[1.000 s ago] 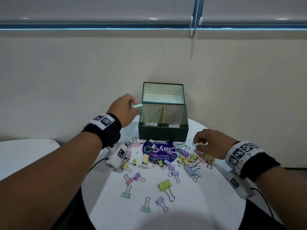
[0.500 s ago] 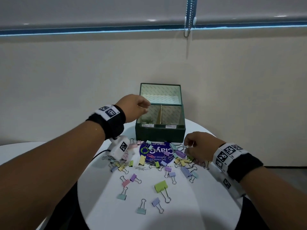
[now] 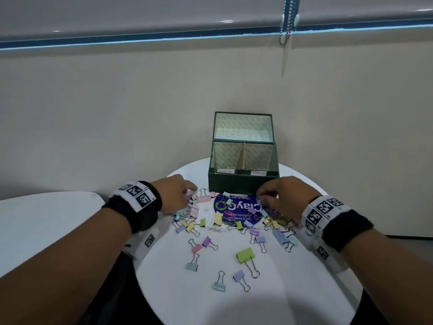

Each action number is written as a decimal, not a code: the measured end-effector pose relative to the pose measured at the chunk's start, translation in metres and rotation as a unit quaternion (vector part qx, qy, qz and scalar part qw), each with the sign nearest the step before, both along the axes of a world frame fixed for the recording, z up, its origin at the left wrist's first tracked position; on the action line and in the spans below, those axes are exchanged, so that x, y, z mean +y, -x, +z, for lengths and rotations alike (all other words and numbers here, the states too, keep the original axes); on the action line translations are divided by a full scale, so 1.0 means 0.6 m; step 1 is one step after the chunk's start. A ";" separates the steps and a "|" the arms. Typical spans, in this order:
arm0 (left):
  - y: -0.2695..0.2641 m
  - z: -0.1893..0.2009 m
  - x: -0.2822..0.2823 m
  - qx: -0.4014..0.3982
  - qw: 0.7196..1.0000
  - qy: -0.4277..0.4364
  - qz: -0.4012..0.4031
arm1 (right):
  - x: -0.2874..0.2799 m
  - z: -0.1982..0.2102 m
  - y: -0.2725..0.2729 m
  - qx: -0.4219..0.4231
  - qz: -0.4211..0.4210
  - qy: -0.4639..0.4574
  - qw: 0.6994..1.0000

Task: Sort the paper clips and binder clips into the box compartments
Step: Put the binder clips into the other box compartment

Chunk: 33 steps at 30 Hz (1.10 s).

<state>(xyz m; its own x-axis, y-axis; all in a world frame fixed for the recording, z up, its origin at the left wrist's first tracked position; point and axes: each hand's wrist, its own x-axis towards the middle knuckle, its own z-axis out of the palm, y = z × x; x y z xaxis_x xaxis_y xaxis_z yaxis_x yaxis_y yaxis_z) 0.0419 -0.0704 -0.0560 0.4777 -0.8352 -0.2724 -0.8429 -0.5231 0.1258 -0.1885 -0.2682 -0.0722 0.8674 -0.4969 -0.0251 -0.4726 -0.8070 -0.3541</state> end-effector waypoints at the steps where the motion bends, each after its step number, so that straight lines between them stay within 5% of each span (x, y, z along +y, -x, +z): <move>1: 0.002 -0.004 -0.001 -0.003 1.000 0.006 -0.002 | 0.003 -0.002 -0.005 0.007 0.000 0.001 1.000; 7: 0.001 -0.022 0.000 -0.012 0.998 0.065 0.006 | 0.017 -0.006 -0.026 0.096 0.052 0.055 0.993; 13: 0.009 -0.016 0.007 0.008 0.986 0.163 0.014 | 0.042 0.016 -0.045 0.013 0.096 0.051 0.994; 17: 0.010 -0.011 0.011 0.038 0.975 0.214 0.043 | 0.064 0.026 -0.090 0.069 0.113 0.066 0.989; 21: 0.003 -0.013 0.008 0.054 0.979 0.195 0.037 | 0.078 0.026 -0.121 0.150 0.100 0.104 0.978; 28: 0.001 -0.024 0.001 -0.027 0.998 0.043 0.023 | 0.079 0.033 -0.124 0.124 0.100 0.074 0.984; 33: 0.001 -0.036 -0.012 -0.060 0.997 0.037 -0.006 | 0.088 0.044 -0.130 0.109 0.091 0.082 0.986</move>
